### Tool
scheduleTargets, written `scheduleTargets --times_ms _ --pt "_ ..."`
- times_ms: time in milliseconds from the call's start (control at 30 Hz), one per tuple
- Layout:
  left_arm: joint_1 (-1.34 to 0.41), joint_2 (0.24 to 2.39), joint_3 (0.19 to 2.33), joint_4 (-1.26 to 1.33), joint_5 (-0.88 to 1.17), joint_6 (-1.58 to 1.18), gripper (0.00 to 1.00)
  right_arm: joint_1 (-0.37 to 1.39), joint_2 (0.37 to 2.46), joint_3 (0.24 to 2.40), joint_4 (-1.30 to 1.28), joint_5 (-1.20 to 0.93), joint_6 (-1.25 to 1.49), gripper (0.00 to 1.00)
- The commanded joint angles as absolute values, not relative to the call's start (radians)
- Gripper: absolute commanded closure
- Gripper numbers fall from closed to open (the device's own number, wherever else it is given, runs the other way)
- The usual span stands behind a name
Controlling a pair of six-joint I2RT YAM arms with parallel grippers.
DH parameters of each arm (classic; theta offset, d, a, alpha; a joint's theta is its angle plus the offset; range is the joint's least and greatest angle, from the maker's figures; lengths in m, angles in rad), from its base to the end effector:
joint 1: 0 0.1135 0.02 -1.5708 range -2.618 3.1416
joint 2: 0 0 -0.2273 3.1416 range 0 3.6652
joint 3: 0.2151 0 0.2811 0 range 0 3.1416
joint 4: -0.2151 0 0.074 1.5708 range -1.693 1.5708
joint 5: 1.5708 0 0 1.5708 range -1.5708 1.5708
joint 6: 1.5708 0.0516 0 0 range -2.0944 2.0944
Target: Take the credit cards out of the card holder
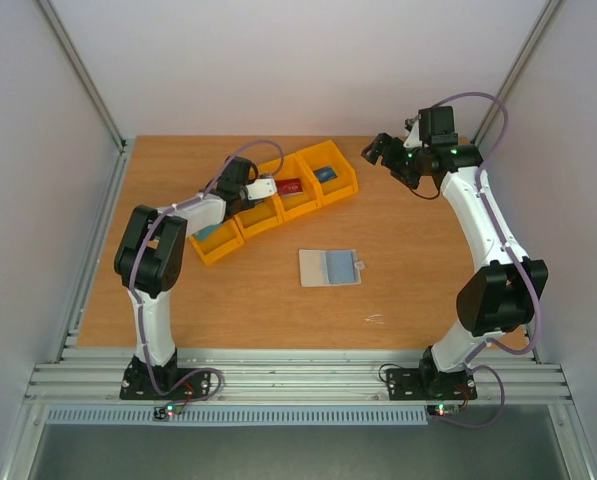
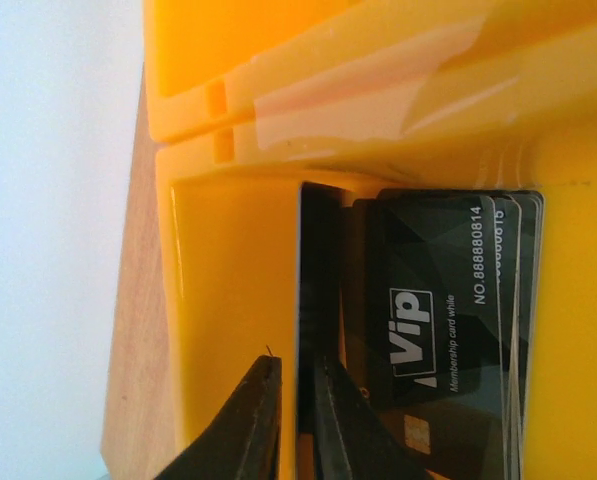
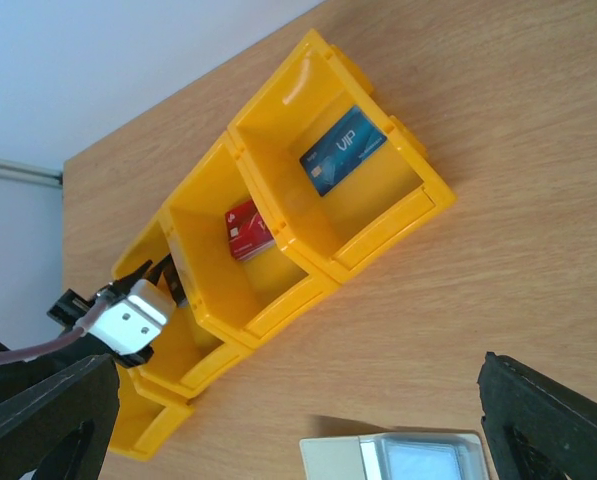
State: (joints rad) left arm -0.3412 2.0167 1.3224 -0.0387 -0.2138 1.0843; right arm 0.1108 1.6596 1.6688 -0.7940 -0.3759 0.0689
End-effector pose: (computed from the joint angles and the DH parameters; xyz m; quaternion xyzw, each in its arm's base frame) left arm 0.4371 -0.1436 0.1057 0.5611 0.7156 0.2377 0.3415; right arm 0.3960 0.0631 0.3162 -0.0905 0.9058 0.2057 0.3592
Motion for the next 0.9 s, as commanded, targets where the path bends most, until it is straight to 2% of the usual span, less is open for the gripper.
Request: scheduleTargets --times_ms 0,100,300,567,867 --pt "-0.339 2.049 1.353 -0.048 -0.205 1.106 0.82 0.103 1.665 1.707 -0.782 -0.391 0.051 0.02" --pt "-0.339 2.048 1.353 -0.055 -0.202 1.101 0.73 0.103 1.664 1.707 -0.786 -0.389 0.046 0.02" --pt "-0.339 2.033 1.358 -0.121 -0.17 1.063 0.67 0.103 1.661 1.705 -0.79 -0.389 0.044 0.01" --pt "-0.334 2.006 1.355 -0.156 -0.155 1.054 0.47 0.103 1.661 1.706 -0.792 -0.399 0.039 0.01" --pt "-0.334 1.931 1.365 -0.147 -0.064 0.989 0.41 0.103 1.648 1.705 -0.785 -0.398 0.017 0.02"
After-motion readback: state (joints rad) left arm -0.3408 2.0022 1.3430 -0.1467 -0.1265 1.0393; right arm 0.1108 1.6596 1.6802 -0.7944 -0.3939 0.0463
